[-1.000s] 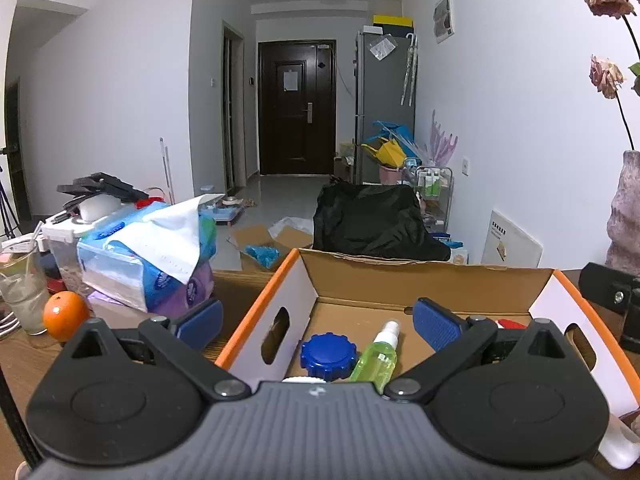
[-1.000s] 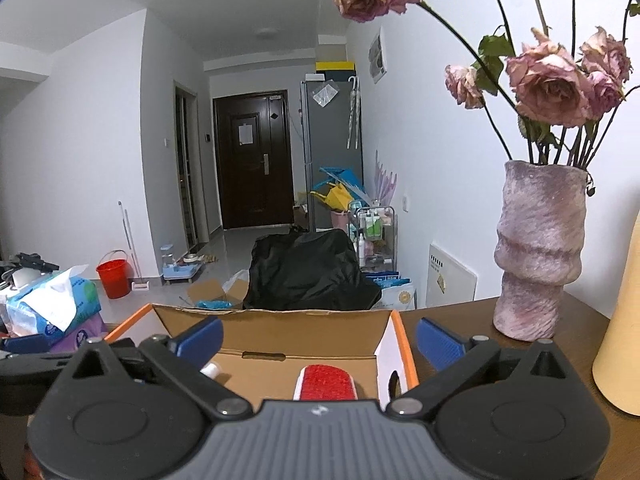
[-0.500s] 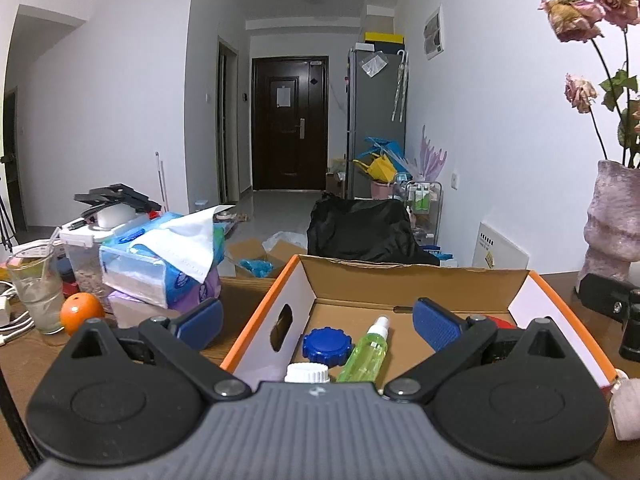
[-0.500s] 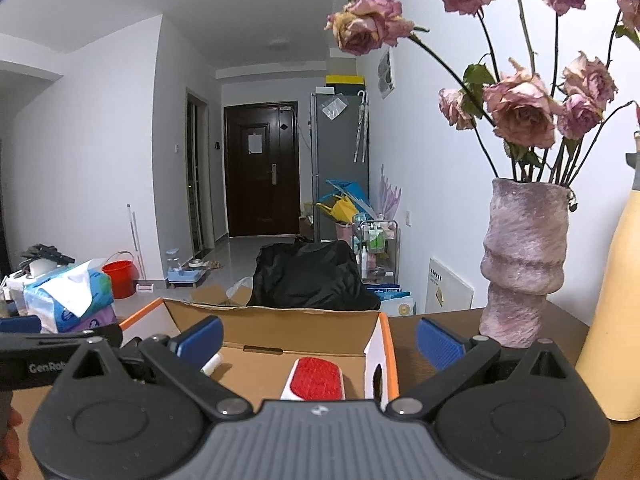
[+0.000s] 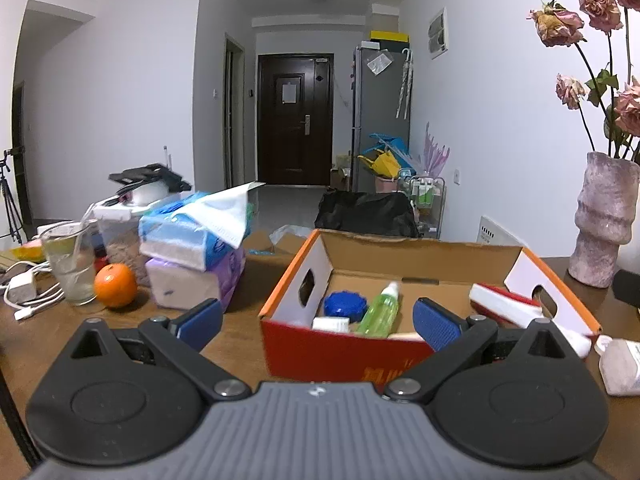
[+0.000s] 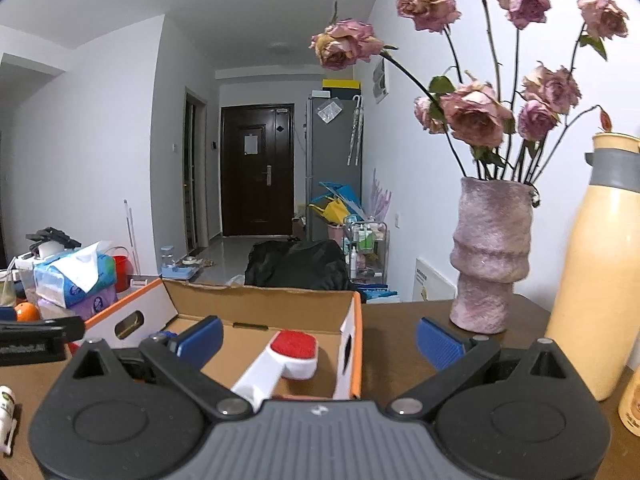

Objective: Organize rigid objects
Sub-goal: 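Withdraw both open tools from the box, then lower the right tool onto the white tube and close on it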

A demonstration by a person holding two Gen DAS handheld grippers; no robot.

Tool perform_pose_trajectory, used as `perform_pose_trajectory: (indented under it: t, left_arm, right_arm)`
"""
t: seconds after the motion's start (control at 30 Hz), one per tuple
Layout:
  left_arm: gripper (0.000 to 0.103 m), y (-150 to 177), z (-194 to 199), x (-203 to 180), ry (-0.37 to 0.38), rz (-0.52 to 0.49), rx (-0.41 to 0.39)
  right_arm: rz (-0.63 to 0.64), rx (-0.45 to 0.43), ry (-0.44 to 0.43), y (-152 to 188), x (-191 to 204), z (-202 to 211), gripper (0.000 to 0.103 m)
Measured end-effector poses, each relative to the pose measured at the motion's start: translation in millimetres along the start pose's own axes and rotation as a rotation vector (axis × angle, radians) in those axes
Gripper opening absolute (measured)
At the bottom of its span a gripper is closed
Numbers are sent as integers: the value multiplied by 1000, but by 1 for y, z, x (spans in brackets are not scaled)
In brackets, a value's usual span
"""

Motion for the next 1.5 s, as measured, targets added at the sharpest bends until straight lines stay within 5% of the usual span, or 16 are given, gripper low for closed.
perform_pose_trajectory:
  t: [0.73,1.5]
  left_arm:
    - [103,40,80,56,-57,31,31]
    - [103,44,122,176,-130,7,32]
  right_arm:
    - [-16,67,19,52,-10,62,103]
    - [95,76,-197,55,130,85,103]
Point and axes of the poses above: each gripper's, at about its wrist camera, not at the fingertips, and z roughly against the way its jaws point, x to its left, y to its underside, the point moved 5 cm from there along -z, roughly the way its jaws point, and after that the axes turned 5 degrees about z, right-handed, at the moved point
